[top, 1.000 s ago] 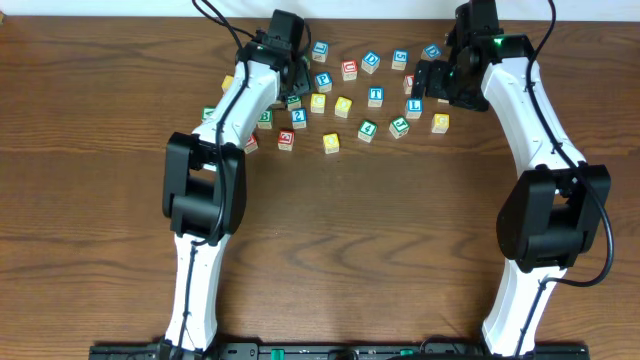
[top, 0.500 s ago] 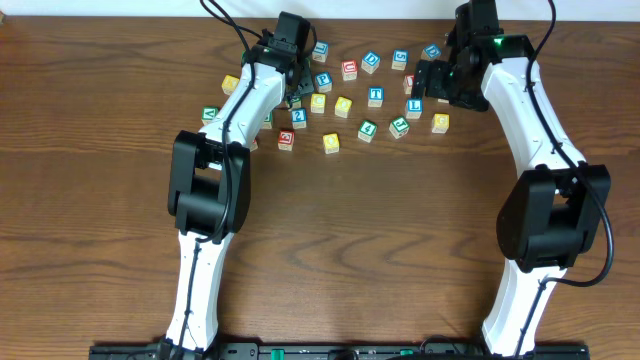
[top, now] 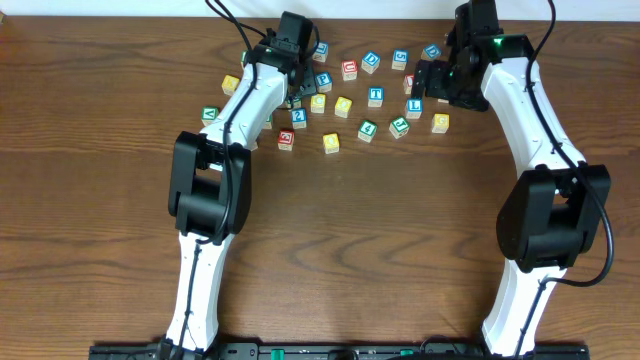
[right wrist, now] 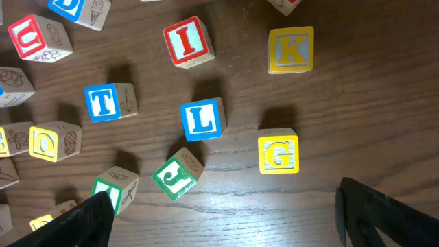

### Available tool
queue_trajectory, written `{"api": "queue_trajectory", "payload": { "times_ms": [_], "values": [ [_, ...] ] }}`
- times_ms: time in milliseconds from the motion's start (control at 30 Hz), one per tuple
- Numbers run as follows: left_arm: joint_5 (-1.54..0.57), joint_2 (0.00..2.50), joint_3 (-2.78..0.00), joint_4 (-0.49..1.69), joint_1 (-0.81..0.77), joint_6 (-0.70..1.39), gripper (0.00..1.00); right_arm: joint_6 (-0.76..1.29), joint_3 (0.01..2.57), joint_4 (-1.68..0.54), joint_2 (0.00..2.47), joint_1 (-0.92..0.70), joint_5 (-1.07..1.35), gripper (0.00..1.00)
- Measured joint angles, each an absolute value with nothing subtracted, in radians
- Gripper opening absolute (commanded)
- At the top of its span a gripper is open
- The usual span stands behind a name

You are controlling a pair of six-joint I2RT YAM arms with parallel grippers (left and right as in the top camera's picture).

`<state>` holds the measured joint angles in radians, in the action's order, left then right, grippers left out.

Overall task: Spell out ROBOT
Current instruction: 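Lower the left gripper onto the green R block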

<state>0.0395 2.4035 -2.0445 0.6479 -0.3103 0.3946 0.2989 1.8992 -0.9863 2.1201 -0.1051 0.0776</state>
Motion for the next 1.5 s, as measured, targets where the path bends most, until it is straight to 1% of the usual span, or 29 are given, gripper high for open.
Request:
{"api": "queue_trajectory", "payload": {
  "times_ms": [133,400,800,1067,1500],
  "values": [
    [0.042,2.384,-2.045,0.664,-0.308,0.391,0.6,0.299,1.899,-0.986,2.12,-0.105,0.078,0.99],
    [0.117,2.244,-2.045,0.744,-0.325,0.393,0.6,0.299,1.899,-0.986,2.12,-0.105,0.078,0.99],
    [0.123,2.245,-2.034,0.73,-0.353,0.438,0.59,0.299,1.899,-0.986,2.12,-0.105,0.078,0.99],
    [0.123,2.315,-2.02,0.729,-0.357,0.445,0.59,0.299,1.899,-0.986,2.12,-0.105,0.078,0.99],
    [0.127,2.338,-2.02,0.73,-0.357,0.479,0.59,0.299,1.899,-0.986,2.12,-0.105,0.078,0.99]
  ]
}}
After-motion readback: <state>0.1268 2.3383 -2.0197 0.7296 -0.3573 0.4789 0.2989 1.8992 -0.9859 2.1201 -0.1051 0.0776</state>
